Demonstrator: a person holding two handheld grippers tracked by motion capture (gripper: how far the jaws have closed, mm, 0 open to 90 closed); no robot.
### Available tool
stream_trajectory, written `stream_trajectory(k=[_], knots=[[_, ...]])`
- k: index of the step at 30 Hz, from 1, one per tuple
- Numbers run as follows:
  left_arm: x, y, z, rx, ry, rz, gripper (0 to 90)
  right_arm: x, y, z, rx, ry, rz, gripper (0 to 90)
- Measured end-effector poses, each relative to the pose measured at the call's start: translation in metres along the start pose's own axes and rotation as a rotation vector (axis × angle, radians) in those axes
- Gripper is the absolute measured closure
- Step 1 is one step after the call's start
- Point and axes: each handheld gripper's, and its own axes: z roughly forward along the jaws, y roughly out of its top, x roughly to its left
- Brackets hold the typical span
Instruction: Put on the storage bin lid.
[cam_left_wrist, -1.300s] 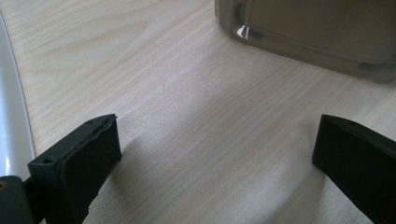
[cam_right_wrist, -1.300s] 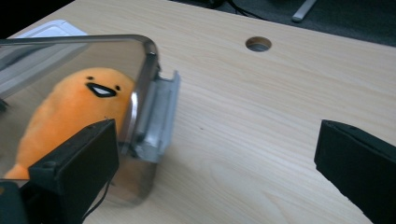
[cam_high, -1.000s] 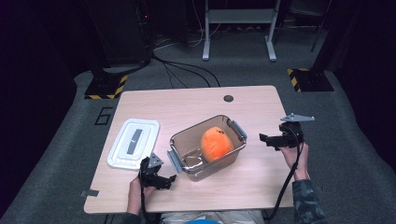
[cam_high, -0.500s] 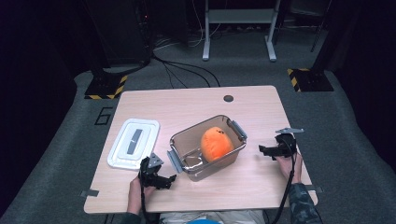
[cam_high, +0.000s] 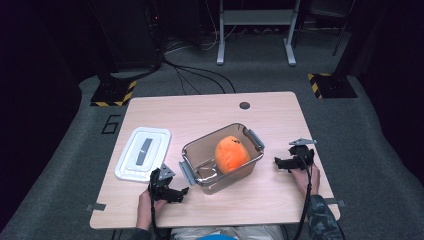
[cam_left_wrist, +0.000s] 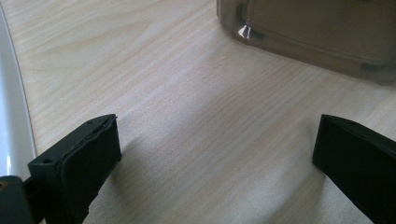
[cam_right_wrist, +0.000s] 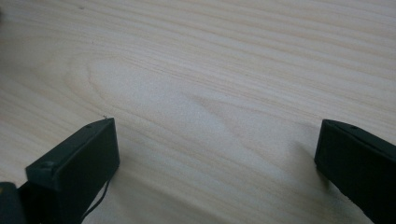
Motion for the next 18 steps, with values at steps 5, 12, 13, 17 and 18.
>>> stream_trajectory(k=[5,12,13,17,18], knots=[[0.0002,0.0000,0.0001,-0.001,-0.001,-0.002,0.5,0.0001,-0.0001,0.0005,-0.008,0.002,-0.006,0.0],[-0.0025,-0.0009,-0.0004,-0.003,0.017,-0.031,0.5,0.0005,0.0019,0.0024,-0.005,0.008,-0.022,0.0],[-0.0032,-0.0013,-0.0003,-0.009,0.024,-0.036,0.5,0.0007,0.0021,0.0026,-0.006,0.008,-0.023,0.0],[-0.0037,-0.0023,-0.0014,-0.005,0.040,-0.052,0.2,0.0009,0.0033,0.0037,-0.008,0.012,-0.022,0.0],[-0.0036,-0.0021,-0.0015,-0.003,0.044,-0.057,0.1,0.0008,0.0033,0.0038,-0.008,0.013,-0.023,0.0]])
